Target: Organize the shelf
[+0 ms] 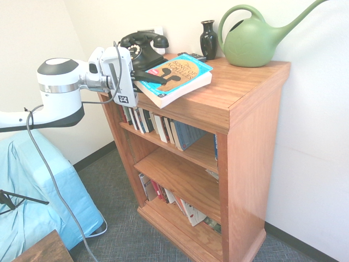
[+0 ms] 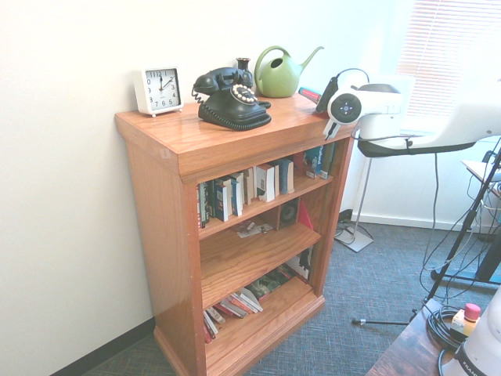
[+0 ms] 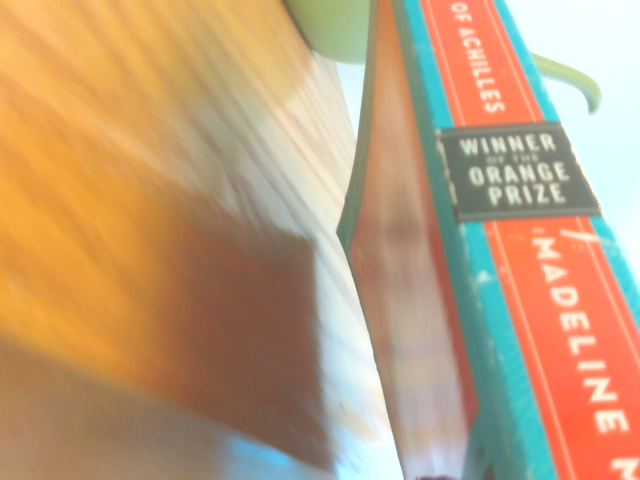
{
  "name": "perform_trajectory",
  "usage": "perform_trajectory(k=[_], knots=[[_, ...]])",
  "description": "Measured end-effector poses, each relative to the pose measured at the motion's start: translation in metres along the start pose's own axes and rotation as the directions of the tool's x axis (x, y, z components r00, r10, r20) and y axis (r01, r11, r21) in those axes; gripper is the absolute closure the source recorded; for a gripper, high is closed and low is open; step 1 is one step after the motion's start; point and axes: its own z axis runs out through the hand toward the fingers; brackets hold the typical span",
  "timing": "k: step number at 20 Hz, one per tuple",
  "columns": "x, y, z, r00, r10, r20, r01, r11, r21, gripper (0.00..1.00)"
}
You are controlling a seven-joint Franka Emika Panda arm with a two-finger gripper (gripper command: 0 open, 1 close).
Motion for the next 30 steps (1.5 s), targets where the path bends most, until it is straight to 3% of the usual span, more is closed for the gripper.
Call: perform_trajectory(k=[7,17,30], knots=[[-0.022,0.076,-0.004,0.995,0.076,0.060,-0.076,0.997,0.002,1.00],[-0.048,0.135,-0.040,0.981,0.150,0.127,-0.157,0.986,0.047,1.00],[-0.117,0.134,-0.053,0.943,0.197,0.269,-0.241,0.960,0.144,1.00]])
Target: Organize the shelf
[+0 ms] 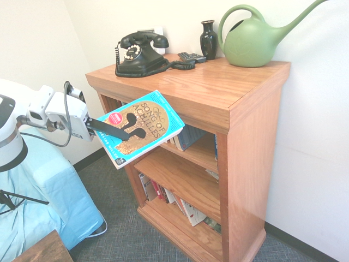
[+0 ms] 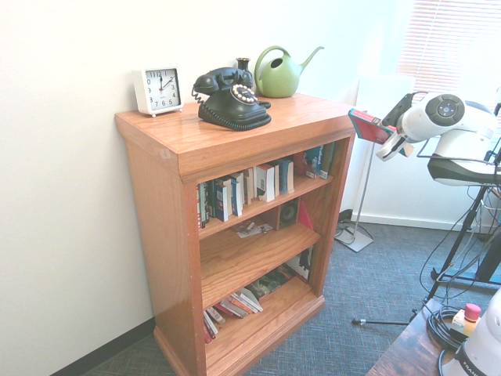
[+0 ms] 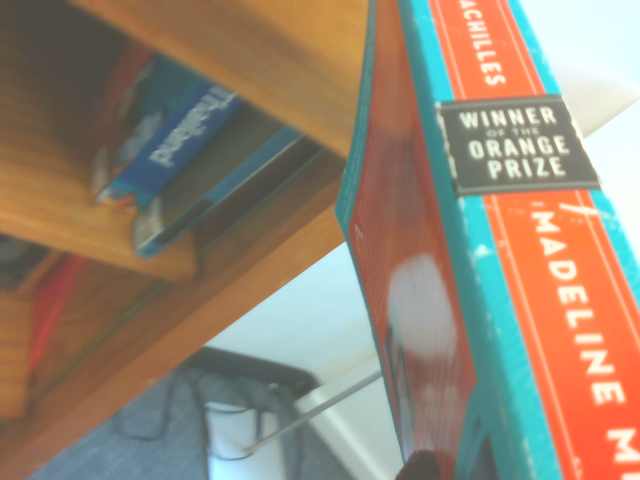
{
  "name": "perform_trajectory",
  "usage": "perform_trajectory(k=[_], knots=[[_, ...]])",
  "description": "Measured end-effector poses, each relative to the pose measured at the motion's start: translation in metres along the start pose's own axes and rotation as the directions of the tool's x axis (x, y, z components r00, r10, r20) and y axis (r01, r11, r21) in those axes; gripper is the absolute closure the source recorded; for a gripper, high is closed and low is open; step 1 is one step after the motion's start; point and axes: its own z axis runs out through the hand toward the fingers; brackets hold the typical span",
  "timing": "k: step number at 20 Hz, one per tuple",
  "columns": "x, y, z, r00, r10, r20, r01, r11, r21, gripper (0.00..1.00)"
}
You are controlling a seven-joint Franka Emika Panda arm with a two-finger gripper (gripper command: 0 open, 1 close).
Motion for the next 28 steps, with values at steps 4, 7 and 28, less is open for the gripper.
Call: perform_trajectory(k=[4,7,28], knots=[[-0.025,0.004,0.011,0.998,0.030,0.052,-0.033,0.998,0.045,1.00],[-0.042,0.000,0.018,0.993,0.061,0.099,-0.069,0.994,0.086,1.00],[-0.102,-0.072,0.100,0.949,0.167,0.267,-0.229,0.948,0.219,1.00]])
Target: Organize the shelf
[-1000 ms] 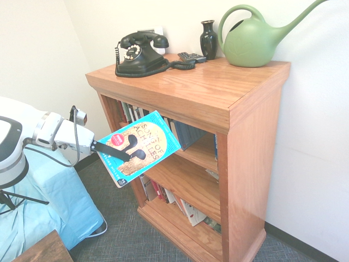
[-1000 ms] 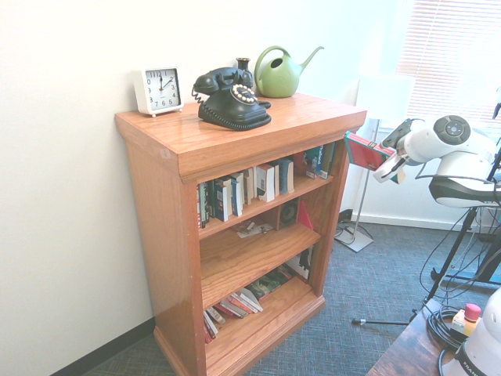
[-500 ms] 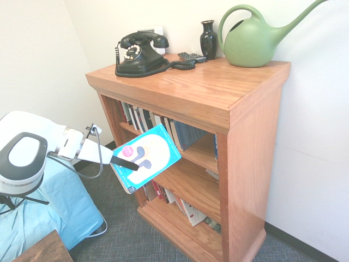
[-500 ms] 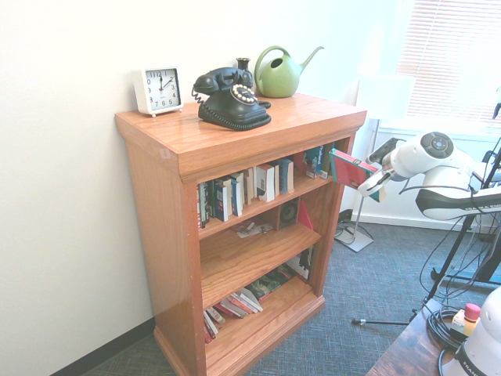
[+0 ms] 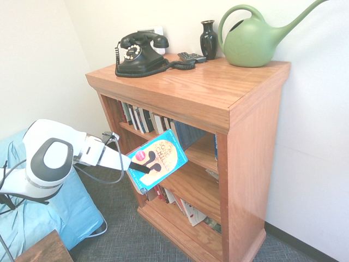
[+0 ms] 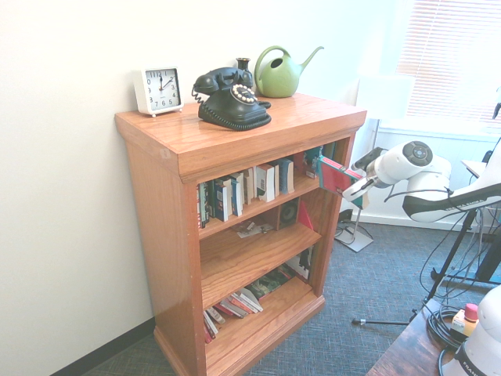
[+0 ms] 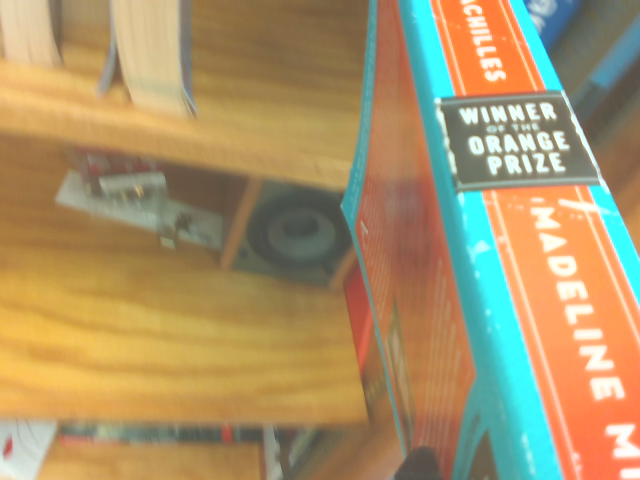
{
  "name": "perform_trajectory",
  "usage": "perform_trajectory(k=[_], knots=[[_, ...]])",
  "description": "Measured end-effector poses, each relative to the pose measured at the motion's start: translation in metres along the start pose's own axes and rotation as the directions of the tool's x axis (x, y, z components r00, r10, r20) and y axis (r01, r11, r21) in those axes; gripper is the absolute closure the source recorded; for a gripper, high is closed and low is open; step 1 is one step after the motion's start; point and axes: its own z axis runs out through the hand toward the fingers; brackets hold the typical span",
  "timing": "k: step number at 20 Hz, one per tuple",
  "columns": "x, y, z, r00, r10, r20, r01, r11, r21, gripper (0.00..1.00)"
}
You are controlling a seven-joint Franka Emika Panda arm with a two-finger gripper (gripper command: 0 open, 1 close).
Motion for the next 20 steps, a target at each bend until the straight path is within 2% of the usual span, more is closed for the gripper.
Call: perform_trajectory(k=[10,20], knots=[[0.003,-0.024,0.047,0.996,0.084,0.043,-0.087,0.993,0.075,1.00],[0.003,-0.062,0.084,0.995,0.093,0.040,-0.097,0.989,0.108,1.00]])
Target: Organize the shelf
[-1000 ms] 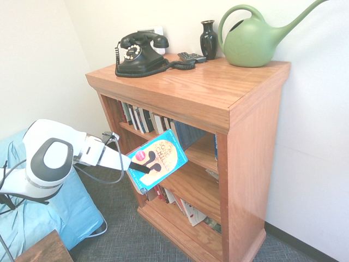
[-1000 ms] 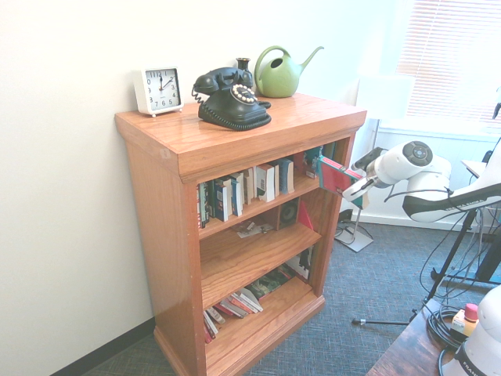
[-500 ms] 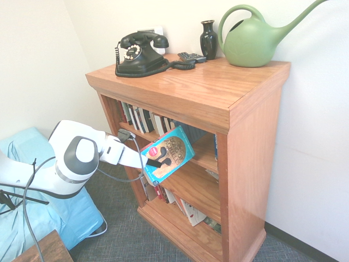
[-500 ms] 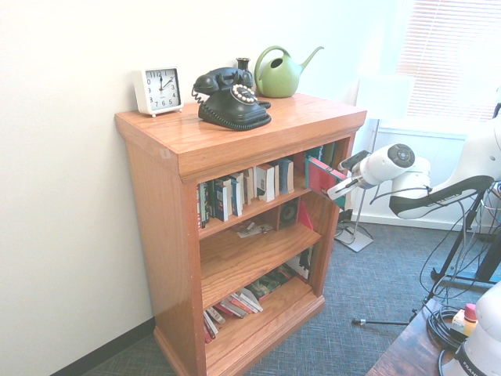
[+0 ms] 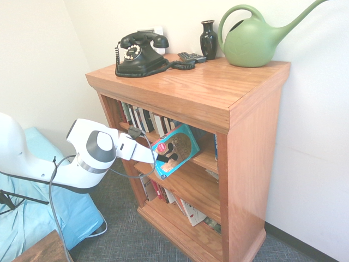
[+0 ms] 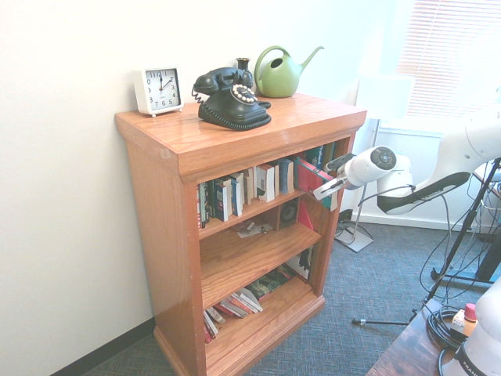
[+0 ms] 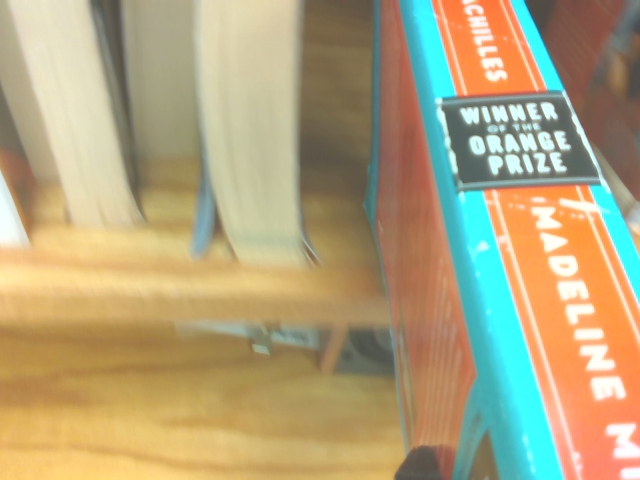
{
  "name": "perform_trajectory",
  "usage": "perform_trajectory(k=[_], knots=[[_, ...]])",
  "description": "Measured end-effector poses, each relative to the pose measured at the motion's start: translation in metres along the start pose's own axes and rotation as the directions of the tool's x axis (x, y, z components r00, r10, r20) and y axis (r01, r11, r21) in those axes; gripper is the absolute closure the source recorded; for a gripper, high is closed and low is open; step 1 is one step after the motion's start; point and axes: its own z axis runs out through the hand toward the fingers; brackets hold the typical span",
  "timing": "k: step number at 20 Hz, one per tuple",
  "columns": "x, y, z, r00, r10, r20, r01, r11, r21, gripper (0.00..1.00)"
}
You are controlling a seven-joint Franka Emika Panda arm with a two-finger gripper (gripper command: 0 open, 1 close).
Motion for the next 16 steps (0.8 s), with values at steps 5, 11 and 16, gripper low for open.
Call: perform_trajectory(k=[5,11,16], knots=[[0.007,-0.016,0.017,1.000,0.004,-0.015,-0.004,1.000,0.013,1.00],[0.016,-0.033,0.033,1.000,0.002,-0.030,-0.001,1.000,0.015,1.00],[0.018,-0.050,0.043,0.999,-0.006,-0.038,0.007,1.000,0.024,1.00]])
